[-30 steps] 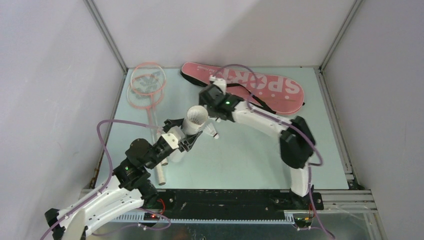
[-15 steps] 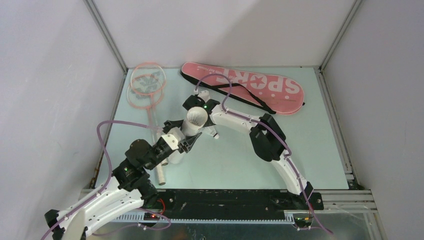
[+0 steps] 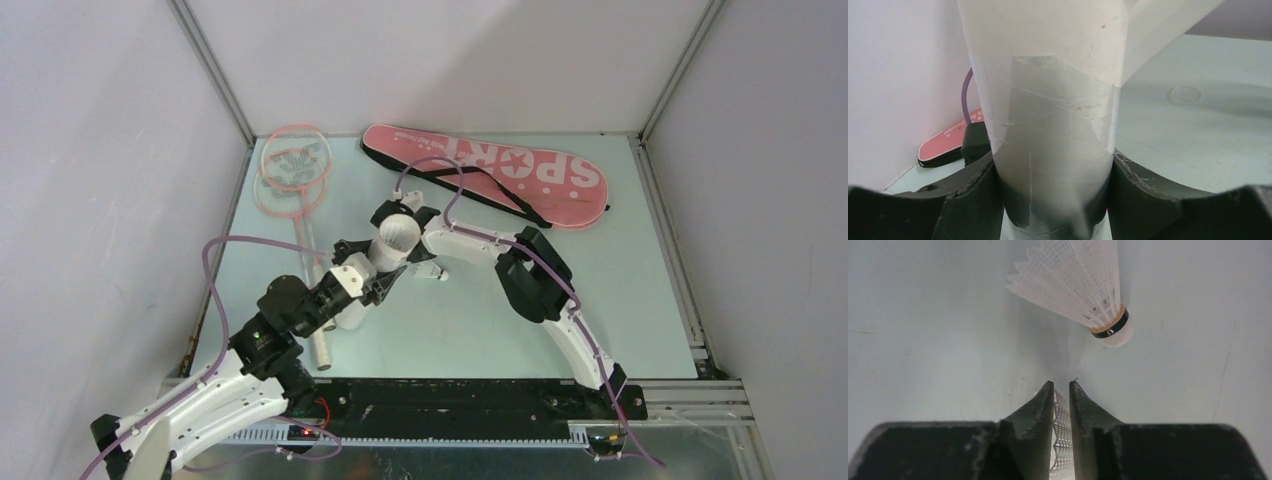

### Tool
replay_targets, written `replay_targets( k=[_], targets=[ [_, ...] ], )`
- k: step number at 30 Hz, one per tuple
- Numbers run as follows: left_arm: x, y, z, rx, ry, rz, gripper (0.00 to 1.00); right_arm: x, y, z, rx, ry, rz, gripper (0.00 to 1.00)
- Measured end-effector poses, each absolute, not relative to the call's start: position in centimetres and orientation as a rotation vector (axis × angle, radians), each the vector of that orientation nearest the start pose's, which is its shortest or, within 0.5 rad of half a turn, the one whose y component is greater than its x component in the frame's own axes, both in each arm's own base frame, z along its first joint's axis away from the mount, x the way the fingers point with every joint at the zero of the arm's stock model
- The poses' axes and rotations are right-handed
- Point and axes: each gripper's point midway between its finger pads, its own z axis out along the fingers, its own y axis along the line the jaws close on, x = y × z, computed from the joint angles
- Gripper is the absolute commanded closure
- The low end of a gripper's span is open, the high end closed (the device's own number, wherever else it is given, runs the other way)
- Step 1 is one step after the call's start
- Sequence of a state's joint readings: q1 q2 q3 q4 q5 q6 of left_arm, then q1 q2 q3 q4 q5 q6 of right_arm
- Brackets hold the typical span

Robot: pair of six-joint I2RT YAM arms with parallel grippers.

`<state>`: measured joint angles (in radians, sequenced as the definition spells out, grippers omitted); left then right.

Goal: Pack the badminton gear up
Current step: Pick up the shuttlecock at the center of the board.

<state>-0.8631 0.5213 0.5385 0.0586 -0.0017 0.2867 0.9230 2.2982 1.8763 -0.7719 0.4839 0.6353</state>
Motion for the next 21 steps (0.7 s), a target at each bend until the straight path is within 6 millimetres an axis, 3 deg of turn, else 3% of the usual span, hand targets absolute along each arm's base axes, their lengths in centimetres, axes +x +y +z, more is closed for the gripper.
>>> replay_targets(
  k=[3,5,9,12,16,21],
  targets=[
    [19.6,-21.0,28.8,0.822,1.272,-0.462,0.69,34.5,35.6,2.2,-0.257,2.539,-0.135,0.99],
    [19.6,-21.0,28.8,0.823,1.272,-0.462,0.69,34.4,35.3,2.4,-0.262,2.533,-0.144,1.00],
    [19.5,-21.1,28.8,0.825,1.269,-0.466,0.69,34.1,34.6,5.6,-0.251,2.483,-0.117,1.00],
    [19.5,-21.3,28.8,0.829,1.267,-0.470,0.69,33.8,33.8,9.8,-0.213,2.406,-0.052,1.00],
    [19.4,-21.6,28.6,0.844,1.265,-0.481,0.69,32.7,31.3,17.2,-0.140,2.259,0.081,1.00],
    [19.2,-22.3,28.4,0.874,1.257,-0.507,0.69,30.1,27.5,27.2,-0.056,2.004,0.379,1.00]
  ],
)
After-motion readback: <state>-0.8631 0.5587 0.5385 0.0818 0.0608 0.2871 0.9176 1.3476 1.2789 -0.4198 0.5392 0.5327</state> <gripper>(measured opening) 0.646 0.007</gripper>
